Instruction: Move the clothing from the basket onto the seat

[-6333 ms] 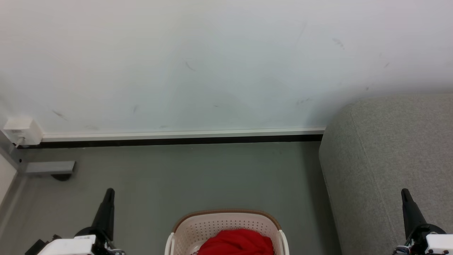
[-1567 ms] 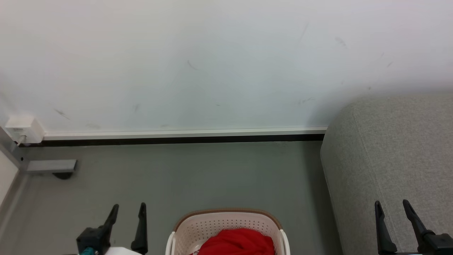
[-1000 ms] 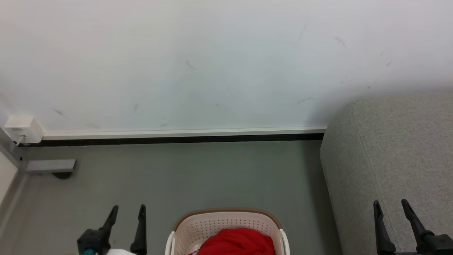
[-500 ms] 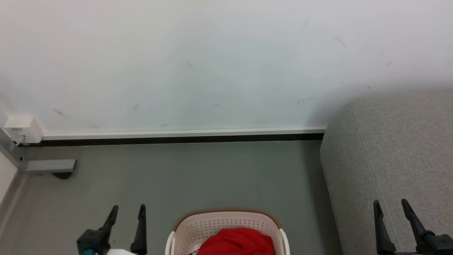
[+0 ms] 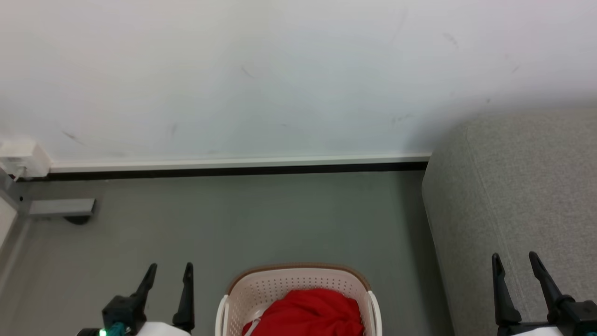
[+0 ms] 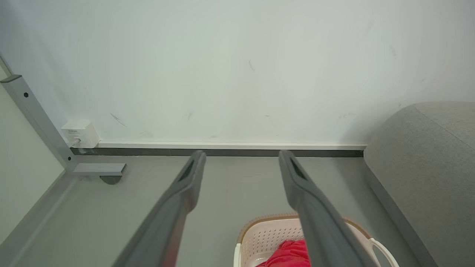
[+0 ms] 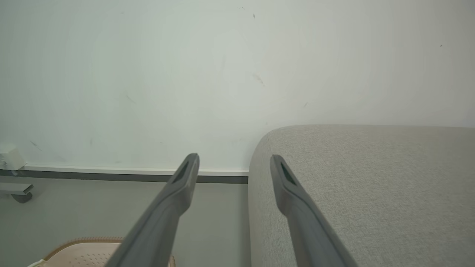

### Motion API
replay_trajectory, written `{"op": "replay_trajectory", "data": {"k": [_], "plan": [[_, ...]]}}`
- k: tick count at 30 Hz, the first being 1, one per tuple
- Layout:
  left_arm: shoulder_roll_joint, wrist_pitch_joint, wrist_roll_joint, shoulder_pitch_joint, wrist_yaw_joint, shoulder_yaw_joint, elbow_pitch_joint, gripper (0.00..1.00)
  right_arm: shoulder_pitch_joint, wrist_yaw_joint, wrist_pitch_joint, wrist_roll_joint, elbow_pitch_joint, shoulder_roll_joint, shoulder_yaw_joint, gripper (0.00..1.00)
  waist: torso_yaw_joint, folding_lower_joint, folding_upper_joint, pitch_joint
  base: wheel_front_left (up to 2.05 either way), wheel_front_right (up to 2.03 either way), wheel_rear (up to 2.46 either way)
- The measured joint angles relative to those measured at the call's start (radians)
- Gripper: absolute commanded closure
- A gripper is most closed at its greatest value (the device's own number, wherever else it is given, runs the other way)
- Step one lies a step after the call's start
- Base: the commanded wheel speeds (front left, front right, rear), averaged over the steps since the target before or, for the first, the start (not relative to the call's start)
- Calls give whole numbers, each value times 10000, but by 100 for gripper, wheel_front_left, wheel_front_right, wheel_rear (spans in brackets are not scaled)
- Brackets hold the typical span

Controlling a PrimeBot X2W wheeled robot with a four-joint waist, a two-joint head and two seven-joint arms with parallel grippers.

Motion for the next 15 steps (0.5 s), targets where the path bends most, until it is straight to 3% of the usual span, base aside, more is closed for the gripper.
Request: {"op": "replay_trajectory", "data": {"k": [15], "plan": [[29, 0, 466, -1633, -481, -999, 299, 0, -1138, 0, -2, 228, -535, 0, 288, 0, -134, 1, 0, 1859, 0, 0, 0]]}}
